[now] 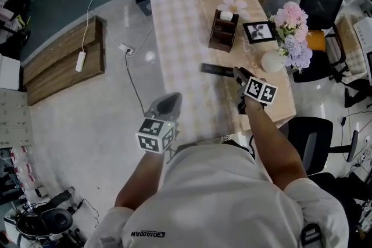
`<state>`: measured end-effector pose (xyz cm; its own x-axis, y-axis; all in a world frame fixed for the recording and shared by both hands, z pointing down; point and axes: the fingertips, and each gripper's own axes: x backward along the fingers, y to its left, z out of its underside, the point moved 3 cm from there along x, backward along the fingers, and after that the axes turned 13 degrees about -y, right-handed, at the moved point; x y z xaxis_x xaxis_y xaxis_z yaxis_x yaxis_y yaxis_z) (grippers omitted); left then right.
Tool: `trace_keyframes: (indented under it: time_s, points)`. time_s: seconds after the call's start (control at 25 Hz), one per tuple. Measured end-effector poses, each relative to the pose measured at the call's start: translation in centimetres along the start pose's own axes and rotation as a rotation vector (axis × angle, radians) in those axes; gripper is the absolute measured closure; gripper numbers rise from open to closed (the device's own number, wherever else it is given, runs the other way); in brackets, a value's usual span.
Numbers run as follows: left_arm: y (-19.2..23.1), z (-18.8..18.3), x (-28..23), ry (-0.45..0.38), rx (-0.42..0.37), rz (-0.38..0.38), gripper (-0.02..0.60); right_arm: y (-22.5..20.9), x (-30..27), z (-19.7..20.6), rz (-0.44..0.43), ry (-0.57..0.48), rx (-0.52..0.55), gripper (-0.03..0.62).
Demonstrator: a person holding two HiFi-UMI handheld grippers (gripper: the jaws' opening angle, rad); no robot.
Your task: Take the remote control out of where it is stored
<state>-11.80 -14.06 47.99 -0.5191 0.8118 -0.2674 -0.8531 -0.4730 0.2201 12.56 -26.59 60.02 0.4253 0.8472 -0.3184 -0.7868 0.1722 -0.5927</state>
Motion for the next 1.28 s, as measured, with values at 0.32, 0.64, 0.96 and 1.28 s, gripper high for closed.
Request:
trace_keyframes:
  time_s: [0.32,0.64,0.96,1.28]
  points:
    - [-1.4,-1.7,-0.3,-0.059,0.0,0.037,0.578,6.8,4.6,-2.3,-0.188,0.013,0.158,0.589]
    - [-2.8,-3.0,-0.8,-0.097,0.004,0.081,0.578,12.2,8.9,-2.6,-0.333,-0.015,0.307,0.589]
    - [-3.0,-3.1,-0.7,-0.089,-0.024,0.1,0.578,13.0,11.5,-0.7,-0.34,0.012,0.389,0.589]
    - [-3.8,-3.2,-0.6,-0.086,-0.031,0.125,0.578,12.5,11.7,-1.1,-0.314,-0.002,0.424,0.589]
